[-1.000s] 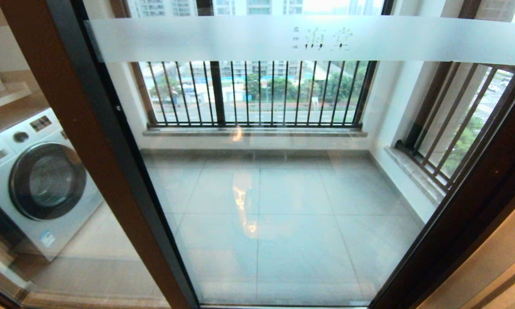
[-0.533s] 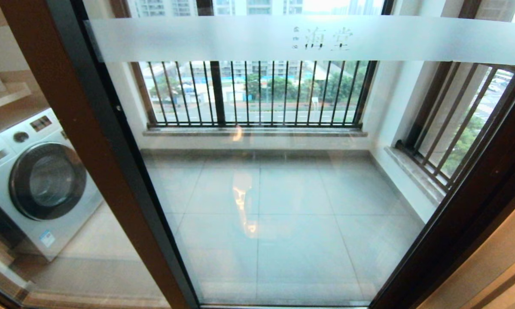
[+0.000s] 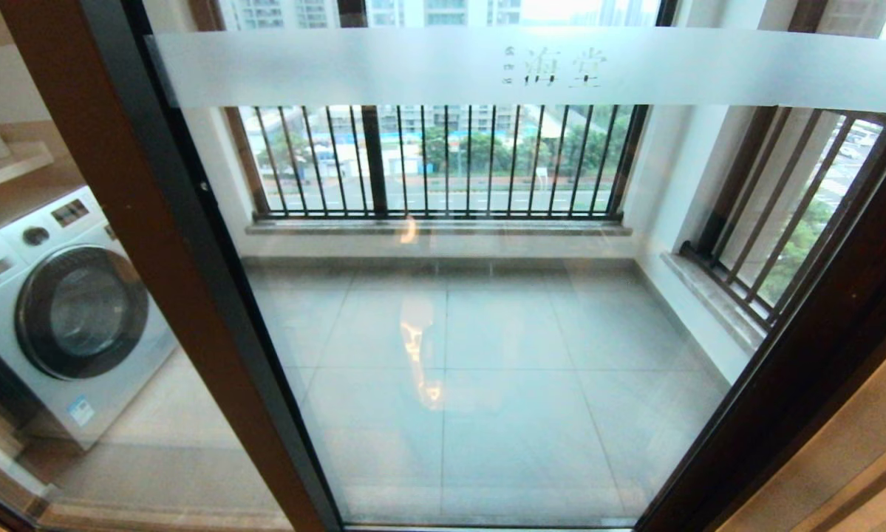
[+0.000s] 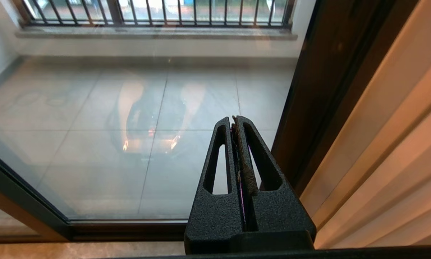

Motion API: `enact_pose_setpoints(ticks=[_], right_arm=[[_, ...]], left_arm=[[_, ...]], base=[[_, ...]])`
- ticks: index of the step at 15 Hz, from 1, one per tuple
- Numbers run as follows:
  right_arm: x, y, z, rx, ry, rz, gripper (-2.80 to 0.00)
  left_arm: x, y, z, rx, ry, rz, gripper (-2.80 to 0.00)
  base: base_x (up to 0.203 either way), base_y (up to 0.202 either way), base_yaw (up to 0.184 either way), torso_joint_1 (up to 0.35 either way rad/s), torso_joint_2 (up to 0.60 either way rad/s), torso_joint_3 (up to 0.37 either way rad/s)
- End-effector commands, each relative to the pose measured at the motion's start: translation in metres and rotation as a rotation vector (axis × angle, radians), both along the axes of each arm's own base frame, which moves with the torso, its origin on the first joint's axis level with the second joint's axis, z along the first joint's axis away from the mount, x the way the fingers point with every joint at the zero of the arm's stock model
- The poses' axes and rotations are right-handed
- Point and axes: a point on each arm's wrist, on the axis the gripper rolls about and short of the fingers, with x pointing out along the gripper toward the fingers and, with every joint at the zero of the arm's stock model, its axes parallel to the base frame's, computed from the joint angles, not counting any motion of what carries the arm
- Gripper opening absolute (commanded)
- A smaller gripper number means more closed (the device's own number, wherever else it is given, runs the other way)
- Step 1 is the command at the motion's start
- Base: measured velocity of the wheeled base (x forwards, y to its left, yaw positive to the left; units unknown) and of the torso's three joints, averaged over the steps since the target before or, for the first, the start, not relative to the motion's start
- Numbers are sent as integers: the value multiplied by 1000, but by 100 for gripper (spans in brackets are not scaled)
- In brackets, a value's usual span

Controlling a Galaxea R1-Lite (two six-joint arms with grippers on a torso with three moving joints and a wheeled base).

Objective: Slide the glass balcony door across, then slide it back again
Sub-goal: Open the slid door

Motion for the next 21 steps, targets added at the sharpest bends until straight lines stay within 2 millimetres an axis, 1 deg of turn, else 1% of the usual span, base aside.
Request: enact_pose_setpoints(ticks=[1,3,4,6,8,10,12,14,16,17,18,20,21], right_arm=[[45,-1,38,-1,125,-15,-280],[76,-2,72,-7,185,-74,-280],[92,-3,84,-14,232,-112,-280],[120,-5,97,-32,340,-178,-280],[146,-8,106,-47,397,-242,-280],[161,-20,105,-38,441,-330,-280],[179,-41,97,-17,496,-435,-280],[202,-65,92,-3,477,-523,-280],[219,-81,88,13,452,-534,-280],[224,-90,86,25,443,-526,-280],[224,-98,86,31,428,-522,-280],[220,-112,89,68,385,-425,-280],[217,-120,94,86,355,-384,-280]], left_arm=[[0,0,0,0,1,-1,-280],[0,0,0,0,1,-1,-280],[0,0,0,0,1,-1,-280],[0,0,0,0,1,-1,-280],[0,0,0,0,1,-1,-280],[0,0,0,0,1,-1,-280],[0,0,0,0,1,-1,-280],[0,0,0,0,1,-1,-280],[0,0,0,0,1,-1,-280],[0,0,0,0,1,-2,-280],[0,0,0,0,1,-1,-280],[0,0,0,0,1,-1,-280],[0,0,0,0,1,-1,-280]], base=[[0,0,0,0,0,0],[0,0,0,0,0,0],[0,0,0,0,0,0],[0,0,0,0,0,0],[0,0,0,0,0,0],[0,0,0,0,0,0],[0,0,0,0,0,0],[0,0,0,0,0,0],[0,0,0,0,0,0],[0,0,0,0,0,0],[0,0,0,0,0,0],[0,0,0,0,0,0],[0,0,0,0,0,0]])
